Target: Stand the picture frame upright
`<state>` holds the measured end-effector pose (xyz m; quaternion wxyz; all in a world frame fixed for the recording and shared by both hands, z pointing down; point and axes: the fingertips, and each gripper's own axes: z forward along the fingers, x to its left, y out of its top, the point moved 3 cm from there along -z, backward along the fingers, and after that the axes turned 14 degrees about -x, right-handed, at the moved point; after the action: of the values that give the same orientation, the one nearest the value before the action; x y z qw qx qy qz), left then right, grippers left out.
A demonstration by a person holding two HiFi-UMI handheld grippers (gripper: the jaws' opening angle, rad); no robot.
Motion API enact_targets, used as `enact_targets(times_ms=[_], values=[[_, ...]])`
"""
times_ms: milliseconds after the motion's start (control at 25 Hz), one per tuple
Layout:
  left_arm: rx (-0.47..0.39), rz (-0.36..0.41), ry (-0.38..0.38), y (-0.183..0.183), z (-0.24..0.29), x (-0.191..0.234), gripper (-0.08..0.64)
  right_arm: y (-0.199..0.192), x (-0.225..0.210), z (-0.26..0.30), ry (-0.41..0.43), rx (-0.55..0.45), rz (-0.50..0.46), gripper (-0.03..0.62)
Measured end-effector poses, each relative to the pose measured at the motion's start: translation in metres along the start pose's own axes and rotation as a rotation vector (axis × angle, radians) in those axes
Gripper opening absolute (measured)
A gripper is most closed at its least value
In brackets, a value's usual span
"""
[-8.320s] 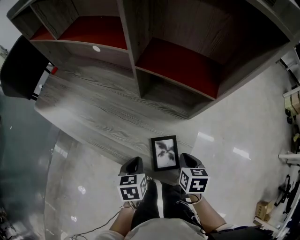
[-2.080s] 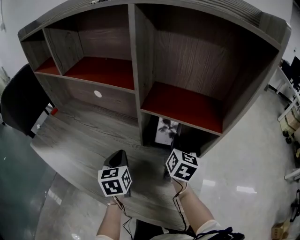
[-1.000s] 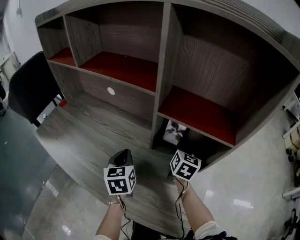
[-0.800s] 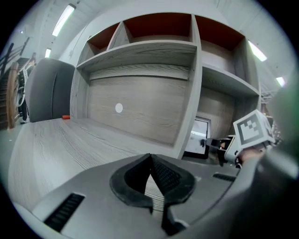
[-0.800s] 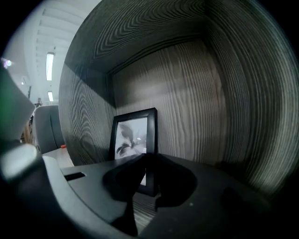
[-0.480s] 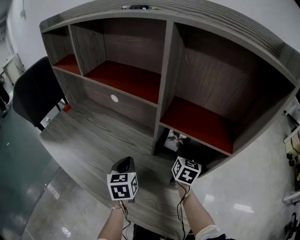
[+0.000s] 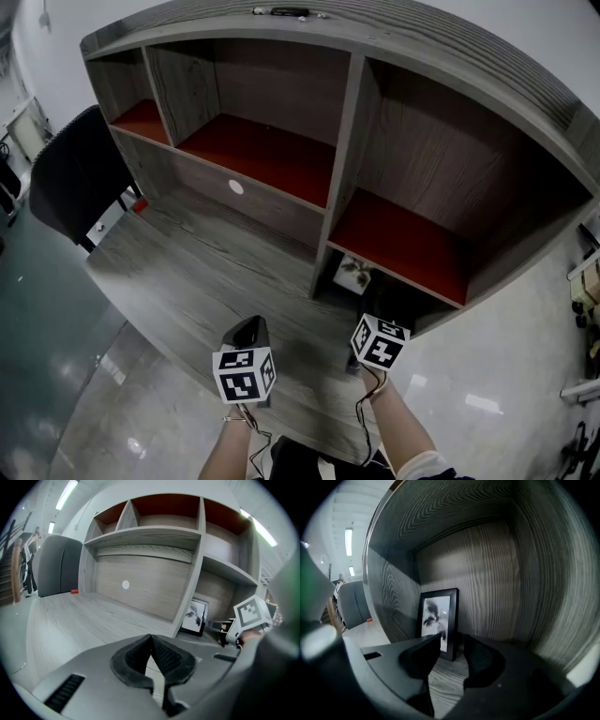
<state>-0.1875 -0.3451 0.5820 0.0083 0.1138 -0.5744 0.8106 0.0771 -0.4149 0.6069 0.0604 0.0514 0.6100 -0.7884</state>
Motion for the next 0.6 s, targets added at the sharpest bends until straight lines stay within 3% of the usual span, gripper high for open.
enact_targets(times_ms=[240,600], values=[[0.038,-0.019,-0.006,0.000,-0.025,-0.002,0.012,-0.004,0.001,-0.028,-0.017,0.071,0.002,0.143],[0.066,-0.017,-0.018,0.013,-0.064,-0.007,0.014,0.012,0.017,-0.072,0.006,0.086,0.012,0.143]])
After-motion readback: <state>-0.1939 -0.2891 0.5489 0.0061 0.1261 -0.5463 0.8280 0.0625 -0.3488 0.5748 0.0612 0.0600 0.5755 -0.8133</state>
